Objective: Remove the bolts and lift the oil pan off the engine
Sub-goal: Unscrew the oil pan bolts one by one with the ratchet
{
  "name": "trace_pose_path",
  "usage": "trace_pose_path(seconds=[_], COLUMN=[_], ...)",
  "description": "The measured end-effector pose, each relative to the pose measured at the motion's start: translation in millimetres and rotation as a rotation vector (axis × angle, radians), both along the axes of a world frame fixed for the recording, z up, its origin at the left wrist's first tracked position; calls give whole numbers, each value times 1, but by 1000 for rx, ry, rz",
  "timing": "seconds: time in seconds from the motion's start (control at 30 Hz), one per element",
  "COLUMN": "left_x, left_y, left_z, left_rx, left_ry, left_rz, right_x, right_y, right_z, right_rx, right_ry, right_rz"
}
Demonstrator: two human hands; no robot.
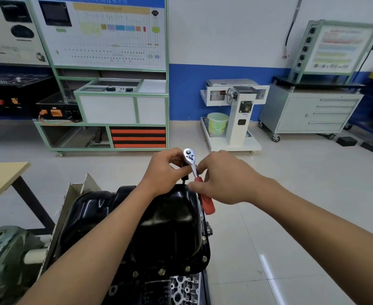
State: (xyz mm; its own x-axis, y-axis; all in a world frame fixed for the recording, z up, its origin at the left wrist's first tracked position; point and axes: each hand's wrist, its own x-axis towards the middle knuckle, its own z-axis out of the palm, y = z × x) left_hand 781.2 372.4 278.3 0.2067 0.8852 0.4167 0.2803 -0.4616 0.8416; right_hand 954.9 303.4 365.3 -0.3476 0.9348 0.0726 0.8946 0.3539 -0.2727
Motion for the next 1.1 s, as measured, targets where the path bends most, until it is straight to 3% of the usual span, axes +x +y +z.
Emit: trace_pose_path(seconds=[0.2,0.47,0.73,1.1], left_x=[-2,-1,2,5], left_y=[1,5,4,4], left_z=[0,2,4,3], left_rx=[-30,-193,-200,-144], left_ry=[-66,-180,-186,-245], left_rz=[-71,-146,-119,-30], right_x=[10,16,26,34], right_y=[7,28,50,35], right_z=[13,8,-5,3], right_rx=[-65,260,169,213], right_ry=[-30,-281,-84,-141], right_rz=[16,-99,1,0])
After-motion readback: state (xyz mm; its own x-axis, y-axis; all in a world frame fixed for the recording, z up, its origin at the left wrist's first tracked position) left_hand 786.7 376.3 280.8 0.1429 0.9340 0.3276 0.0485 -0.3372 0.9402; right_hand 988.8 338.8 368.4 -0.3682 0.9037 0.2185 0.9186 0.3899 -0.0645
